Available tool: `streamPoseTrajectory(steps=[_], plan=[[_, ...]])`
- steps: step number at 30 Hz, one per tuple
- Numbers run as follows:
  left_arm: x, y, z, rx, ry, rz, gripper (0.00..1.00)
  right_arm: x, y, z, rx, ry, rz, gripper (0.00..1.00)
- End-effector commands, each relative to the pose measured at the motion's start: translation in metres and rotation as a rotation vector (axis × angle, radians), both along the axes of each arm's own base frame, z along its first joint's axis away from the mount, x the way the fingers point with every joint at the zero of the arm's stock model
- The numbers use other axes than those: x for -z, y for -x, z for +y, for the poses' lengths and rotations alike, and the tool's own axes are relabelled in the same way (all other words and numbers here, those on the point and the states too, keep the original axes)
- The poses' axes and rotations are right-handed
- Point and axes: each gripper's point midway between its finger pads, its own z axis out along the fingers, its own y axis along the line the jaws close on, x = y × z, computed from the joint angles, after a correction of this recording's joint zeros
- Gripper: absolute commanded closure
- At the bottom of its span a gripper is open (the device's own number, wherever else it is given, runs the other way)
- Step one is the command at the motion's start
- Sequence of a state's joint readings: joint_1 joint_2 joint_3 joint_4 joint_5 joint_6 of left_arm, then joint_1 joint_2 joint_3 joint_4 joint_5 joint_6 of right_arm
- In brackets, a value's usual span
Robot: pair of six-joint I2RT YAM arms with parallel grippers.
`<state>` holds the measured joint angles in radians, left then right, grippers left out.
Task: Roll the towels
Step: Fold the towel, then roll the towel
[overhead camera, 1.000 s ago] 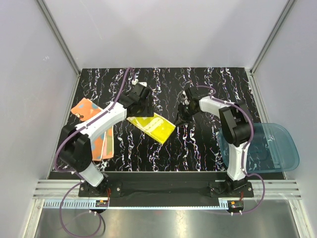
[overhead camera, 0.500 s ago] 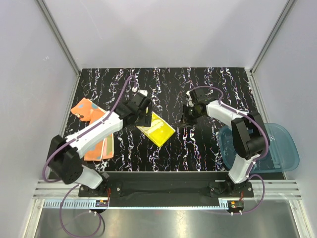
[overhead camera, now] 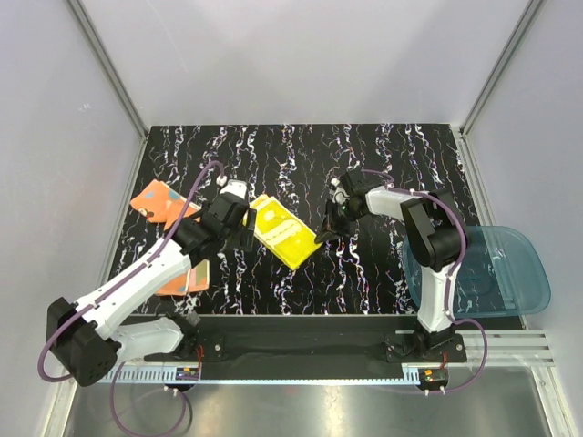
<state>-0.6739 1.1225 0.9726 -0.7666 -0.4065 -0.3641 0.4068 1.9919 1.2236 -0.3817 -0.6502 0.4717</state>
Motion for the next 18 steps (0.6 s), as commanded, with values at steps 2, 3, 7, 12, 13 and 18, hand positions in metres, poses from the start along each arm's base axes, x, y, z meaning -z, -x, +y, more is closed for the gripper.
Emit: streamPoseTrajectory(steps=[2, 3, 7, 12, 13, 18], plan=[[-0.006, -0.009, 0.0, -0.024, -0.001, -0.042, 0.19, 0.018, -0.003, -0.012, 0.013, 0.108, -0.015, 1.0], [-0.007, -0.01, -0.001, -0.023, -0.004, -0.041, 0.19, 0.023, -0.005, -0.018, 0.019, 0.143, -0.027, 1.0], [-0.007, -0.016, -0.014, -0.002, -0.03, -0.037, 0.2, 0.021, -0.003, -0.025, 0.025, 0.18, -0.041, 1.0], [-0.013, -0.019, -0.053, 0.135, -0.088, -0.065, 0.22, -0.006, -0.013, -0.03, 0.031, 0.207, -0.105, 0.64], [-0.012, -0.02, -0.063, 0.169, -0.097, -0.064, 0.21, -0.013, -0.015, -0.032, 0.036, 0.22, -0.125, 0.54], [-0.011, -0.013, -0.115, 0.376, -0.11, -0.086, 0.22, -0.058, -0.033, -0.081, 0.171, 0.425, -0.284, 0.22]])
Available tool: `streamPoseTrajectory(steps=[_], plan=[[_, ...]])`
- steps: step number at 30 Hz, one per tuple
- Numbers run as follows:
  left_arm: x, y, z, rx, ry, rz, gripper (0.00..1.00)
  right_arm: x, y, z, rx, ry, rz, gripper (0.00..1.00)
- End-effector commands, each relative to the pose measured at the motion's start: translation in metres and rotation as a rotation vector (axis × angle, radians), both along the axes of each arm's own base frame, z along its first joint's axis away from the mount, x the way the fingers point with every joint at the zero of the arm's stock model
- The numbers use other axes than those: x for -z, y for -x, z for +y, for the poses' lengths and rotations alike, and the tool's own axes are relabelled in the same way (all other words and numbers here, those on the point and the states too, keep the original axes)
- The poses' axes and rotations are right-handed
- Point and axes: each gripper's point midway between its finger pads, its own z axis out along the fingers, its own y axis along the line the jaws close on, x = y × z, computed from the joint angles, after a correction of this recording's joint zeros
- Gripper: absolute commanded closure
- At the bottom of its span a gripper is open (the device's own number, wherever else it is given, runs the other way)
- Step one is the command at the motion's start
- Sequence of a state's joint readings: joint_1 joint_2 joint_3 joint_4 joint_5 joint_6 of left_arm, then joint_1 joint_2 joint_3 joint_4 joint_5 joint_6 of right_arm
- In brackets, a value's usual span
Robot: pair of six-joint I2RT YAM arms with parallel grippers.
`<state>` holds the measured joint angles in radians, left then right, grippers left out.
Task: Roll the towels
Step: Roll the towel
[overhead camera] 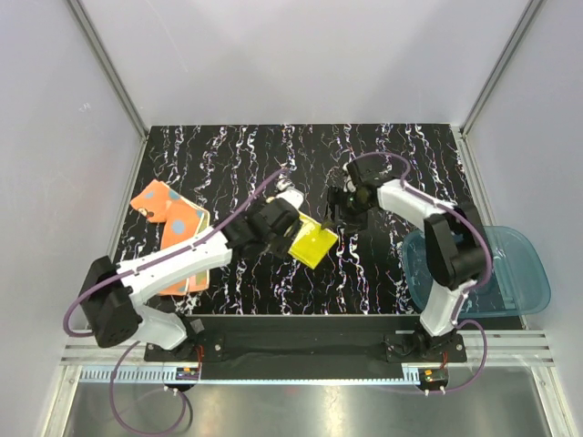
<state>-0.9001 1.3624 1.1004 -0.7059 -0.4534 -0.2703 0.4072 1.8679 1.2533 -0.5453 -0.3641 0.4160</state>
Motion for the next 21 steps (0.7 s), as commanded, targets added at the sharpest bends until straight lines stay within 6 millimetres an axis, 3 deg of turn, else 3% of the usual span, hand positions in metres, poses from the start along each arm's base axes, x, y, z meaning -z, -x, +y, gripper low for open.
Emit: streamPoseTrajectory(steps=[1, 5, 10, 12, 16, 21], plan=[[-0.014, -0.01, -0.039, 0.129, 0.001, -0.072, 0.24, -0.053, -0.022, -0.049, 0.12, 0.184, -0.198, 0.19], [-0.002, -0.008, -0.069, 0.191, -0.066, -0.072, 0.33, -0.062, -0.008, -0.082, 0.221, 0.243, -0.22, 0.15], [0.029, -0.004, -0.103, 0.25, -0.097, -0.028, 0.34, -0.074, 0.009, -0.099, 0.261, 0.267, -0.235, 0.13], [0.037, 0.0, -0.114, 0.274, -0.081, 0.0, 0.4, -0.075, 0.012, -0.106, 0.277, 0.292, -0.237, 0.13], [0.063, 0.006, -0.127, 0.309, -0.117, 0.044, 0.49, -0.084, 0.019, -0.12, 0.314, 0.323, -0.253, 0.09], [0.08, 0.02, -0.141, 0.349, -0.133, 0.071, 0.5, -0.087, 0.021, -0.128, 0.34, 0.331, -0.257, 0.08]])
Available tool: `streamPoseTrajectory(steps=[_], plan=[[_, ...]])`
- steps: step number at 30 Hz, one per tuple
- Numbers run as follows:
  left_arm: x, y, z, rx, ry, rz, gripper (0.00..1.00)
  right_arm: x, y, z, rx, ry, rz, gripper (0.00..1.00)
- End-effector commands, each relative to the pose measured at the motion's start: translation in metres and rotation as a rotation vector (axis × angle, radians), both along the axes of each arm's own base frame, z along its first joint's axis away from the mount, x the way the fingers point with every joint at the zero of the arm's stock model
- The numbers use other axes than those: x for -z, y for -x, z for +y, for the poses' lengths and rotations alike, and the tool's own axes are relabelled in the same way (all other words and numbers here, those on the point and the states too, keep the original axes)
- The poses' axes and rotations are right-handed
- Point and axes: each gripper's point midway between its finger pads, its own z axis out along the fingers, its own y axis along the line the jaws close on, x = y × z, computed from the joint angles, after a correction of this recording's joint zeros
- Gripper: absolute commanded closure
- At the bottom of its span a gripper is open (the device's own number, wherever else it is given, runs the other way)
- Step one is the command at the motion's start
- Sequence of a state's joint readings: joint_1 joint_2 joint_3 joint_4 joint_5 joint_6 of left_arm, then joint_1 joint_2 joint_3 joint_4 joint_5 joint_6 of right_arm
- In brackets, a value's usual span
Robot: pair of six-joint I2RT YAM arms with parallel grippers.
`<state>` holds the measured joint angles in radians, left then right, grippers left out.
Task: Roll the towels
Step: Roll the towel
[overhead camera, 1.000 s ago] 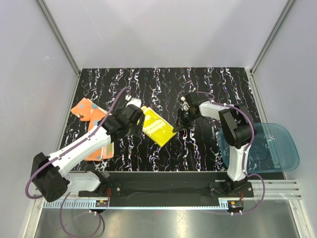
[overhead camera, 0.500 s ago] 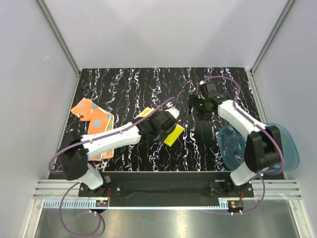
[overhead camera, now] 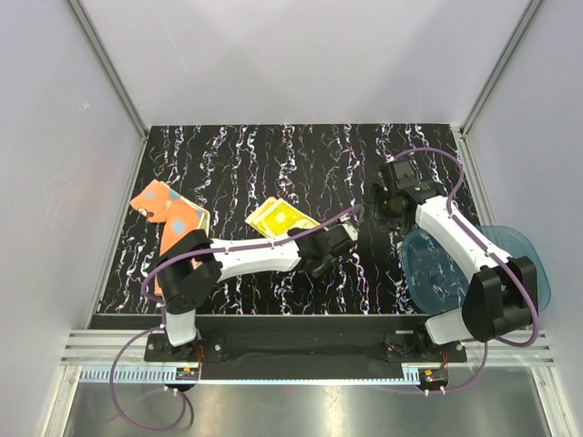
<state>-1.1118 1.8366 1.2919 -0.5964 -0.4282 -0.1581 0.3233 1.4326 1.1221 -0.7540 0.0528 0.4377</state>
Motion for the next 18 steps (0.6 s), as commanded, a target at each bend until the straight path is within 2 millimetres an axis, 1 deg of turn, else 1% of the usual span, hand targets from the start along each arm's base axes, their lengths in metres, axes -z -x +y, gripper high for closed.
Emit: streamPoseTrajectory(steps=[1, 8, 12, 14, 18], plan=[[-0.004, 0.003, -0.03, 0.036, 0.078, -0.002, 0.5, -0.013, -0.001, -0.013, 0.048, 0.024, -0.044, 0.08], [0.013, 0.008, -0.034, 0.038, 0.096, 0.024, 0.47, -0.022, -0.004, -0.016, 0.062, 0.02, -0.069, 0.08], [0.029, 0.007, -0.031, 0.031, 0.056, 0.031, 0.47, -0.021, -0.003, -0.016, 0.059, 0.024, -0.062, 0.07], [0.034, 0.006, -0.031, 0.034, 0.053, 0.029, 0.47, -0.022, -0.003, -0.018, 0.06, 0.022, -0.065, 0.08], [0.042, 0.002, -0.025, 0.022, 0.038, 0.027, 0.47, -0.022, -0.002, -0.018, 0.056, 0.024, -0.062, 0.08]])
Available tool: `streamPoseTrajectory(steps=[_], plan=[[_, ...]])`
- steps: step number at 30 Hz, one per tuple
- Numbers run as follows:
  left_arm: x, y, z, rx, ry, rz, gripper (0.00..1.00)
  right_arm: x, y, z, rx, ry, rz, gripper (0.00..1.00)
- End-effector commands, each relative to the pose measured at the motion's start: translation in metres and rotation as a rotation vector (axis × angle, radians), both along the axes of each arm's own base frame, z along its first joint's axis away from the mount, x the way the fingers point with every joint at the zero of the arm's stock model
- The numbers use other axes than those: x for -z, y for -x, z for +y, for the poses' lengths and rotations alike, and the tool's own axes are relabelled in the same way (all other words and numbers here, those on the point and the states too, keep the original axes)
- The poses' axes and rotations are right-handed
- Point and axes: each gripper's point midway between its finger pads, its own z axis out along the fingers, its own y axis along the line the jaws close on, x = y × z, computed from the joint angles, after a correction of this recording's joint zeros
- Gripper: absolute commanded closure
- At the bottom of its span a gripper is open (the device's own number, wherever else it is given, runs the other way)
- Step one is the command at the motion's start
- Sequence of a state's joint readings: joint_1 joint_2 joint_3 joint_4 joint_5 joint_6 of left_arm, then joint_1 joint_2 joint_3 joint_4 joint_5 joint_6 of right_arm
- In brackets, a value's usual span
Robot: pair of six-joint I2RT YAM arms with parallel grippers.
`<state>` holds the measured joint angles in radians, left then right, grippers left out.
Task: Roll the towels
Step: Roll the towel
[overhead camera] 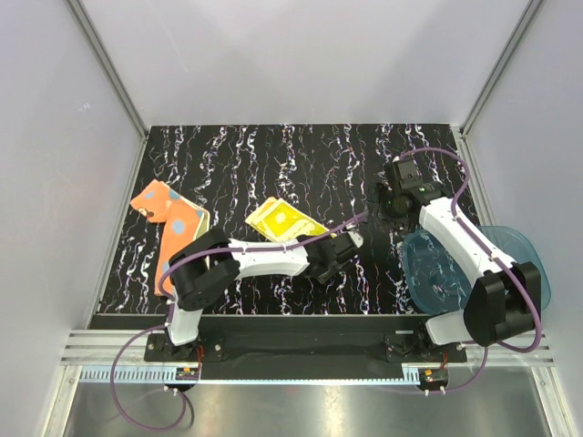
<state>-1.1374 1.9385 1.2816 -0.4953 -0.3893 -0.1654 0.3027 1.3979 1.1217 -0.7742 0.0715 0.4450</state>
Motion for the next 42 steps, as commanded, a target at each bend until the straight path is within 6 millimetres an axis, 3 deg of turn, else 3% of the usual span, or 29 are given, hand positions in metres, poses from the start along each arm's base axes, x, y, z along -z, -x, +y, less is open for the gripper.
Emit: streamPoseTrajectory(steps=[1, 5, 12, 16, 17, 19, 22, 23, 24, 27, 32, 42], plan=[[0.006, -0.007, -0.001, -0.018, 0.027, -0.01, 0.48, -0.013, -0.003, -0.009, 0.021, 0.019, -0.044, 0.08], [0.014, -0.013, 0.011, -0.044, 0.029, 0.007, 0.51, -0.014, -0.003, -0.01, 0.023, 0.022, -0.042, 0.08], [0.028, -0.01, 0.031, -0.079, 0.055, 0.05, 0.65, -0.016, -0.006, -0.009, 0.013, 0.004, -0.036, 0.08], [0.033, -0.007, 0.035, -0.093, 0.083, 0.064, 0.8, -0.017, -0.007, -0.007, 0.011, -0.013, -0.035, 0.08], [0.033, -0.006, 0.034, -0.092, 0.089, 0.068, 0.91, -0.017, -0.007, -0.003, 0.003, -0.032, -0.029, 0.08], [0.03, -0.005, 0.032, -0.095, 0.116, 0.071, 1.0, -0.013, -0.007, 0.003, -0.01, -0.062, -0.019, 0.07], [0.02, -0.004, 0.025, -0.099, 0.179, 0.091, 1.0, -0.003, -0.003, 0.036, -0.087, -0.228, 0.024, 0.08], [0.017, -0.004, 0.022, -0.103, 0.203, 0.101, 1.0, -0.004, 0.005, 0.056, -0.131, -0.341, 0.058, 0.08], [0.01, -0.003, 0.017, -0.095, 0.24, 0.114, 1.0, -0.002, -0.001, 0.068, -0.151, -0.402, 0.054, 0.08], [-0.003, -0.002, 0.01, -0.091, 0.302, 0.132, 1.0, 0.01, 0.005, 0.093, -0.177, -0.553, 0.124, 0.09], [-0.025, 0.0, 0.0, -0.078, 0.401, 0.156, 1.0, 0.046, 0.006, 0.103, -0.155, -0.6, 0.248, 0.09], [-0.041, -0.004, 0.004, -0.102, 0.519, 0.2, 1.0, 0.087, 0.01, 0.119, -0.151, -0.65, 0.36, 0.14]])
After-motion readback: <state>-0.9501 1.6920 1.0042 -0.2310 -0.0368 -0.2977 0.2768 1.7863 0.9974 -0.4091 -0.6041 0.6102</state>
